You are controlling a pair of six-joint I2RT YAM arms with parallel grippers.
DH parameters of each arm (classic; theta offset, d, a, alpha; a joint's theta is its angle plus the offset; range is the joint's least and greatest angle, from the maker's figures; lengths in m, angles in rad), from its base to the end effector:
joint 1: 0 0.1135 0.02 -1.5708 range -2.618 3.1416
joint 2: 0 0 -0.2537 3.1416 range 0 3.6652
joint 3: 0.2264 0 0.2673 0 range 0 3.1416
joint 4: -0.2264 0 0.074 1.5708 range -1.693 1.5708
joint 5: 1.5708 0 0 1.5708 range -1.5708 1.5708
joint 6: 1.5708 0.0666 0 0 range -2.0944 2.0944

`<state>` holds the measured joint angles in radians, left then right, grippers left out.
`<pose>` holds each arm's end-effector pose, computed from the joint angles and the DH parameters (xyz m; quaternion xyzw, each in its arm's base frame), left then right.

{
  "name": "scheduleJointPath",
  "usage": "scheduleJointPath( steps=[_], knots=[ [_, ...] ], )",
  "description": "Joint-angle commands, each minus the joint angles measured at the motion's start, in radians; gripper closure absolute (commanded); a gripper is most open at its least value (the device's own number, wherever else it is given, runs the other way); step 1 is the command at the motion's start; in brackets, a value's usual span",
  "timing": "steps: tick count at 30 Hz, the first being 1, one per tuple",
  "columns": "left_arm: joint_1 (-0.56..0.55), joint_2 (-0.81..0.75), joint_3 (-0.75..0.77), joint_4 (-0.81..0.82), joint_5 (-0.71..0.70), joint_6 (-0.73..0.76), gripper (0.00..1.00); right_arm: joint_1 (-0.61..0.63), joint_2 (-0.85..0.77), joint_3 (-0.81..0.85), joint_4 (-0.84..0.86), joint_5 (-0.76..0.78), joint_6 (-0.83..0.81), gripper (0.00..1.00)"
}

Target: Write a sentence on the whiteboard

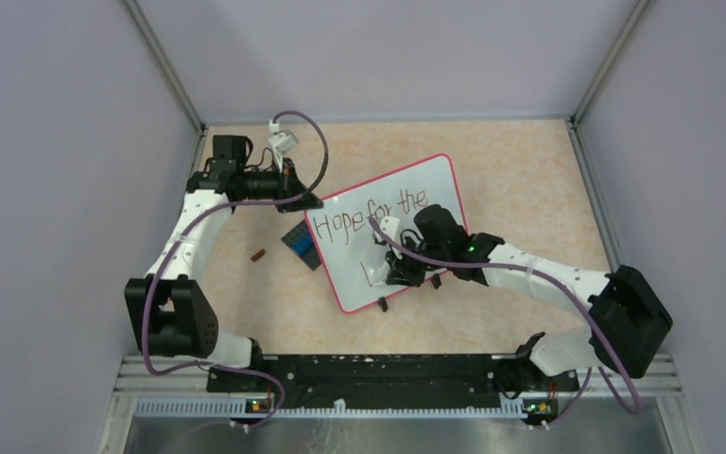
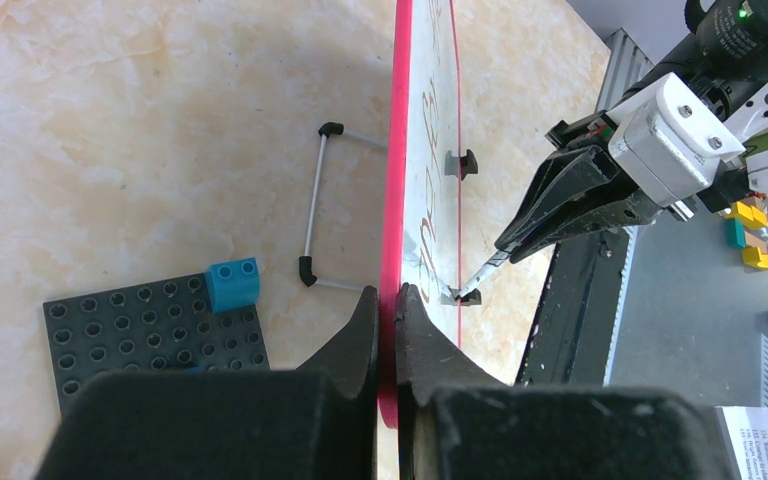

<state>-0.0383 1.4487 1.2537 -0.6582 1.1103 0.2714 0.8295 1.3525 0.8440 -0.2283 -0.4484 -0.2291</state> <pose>0.3219 -0.0720 0.2957 0.3056 0.7576 -0.4555 0.3538 0.1955 0.2563 0.1967 -0.5278 0.7240 0.3110 0.3171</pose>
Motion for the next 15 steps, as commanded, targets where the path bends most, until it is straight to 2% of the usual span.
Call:
scheduleJointPath(
  steps=[1, 15],
  knots=[
    [-0.020, 0.010, -0.026, -0.034, -0.088, 0.050, 1.00, 0.014, 0.003, 0.015, 0.012, 0.001, -0.025, 1.00],
    [-0.020, 0.008, -0.025, -0.034, -0.086, 0.051, 1.00, -0.009, 0.008, 0.096, 0.026, 0.010, 0.002, 1.00]
  ],
)
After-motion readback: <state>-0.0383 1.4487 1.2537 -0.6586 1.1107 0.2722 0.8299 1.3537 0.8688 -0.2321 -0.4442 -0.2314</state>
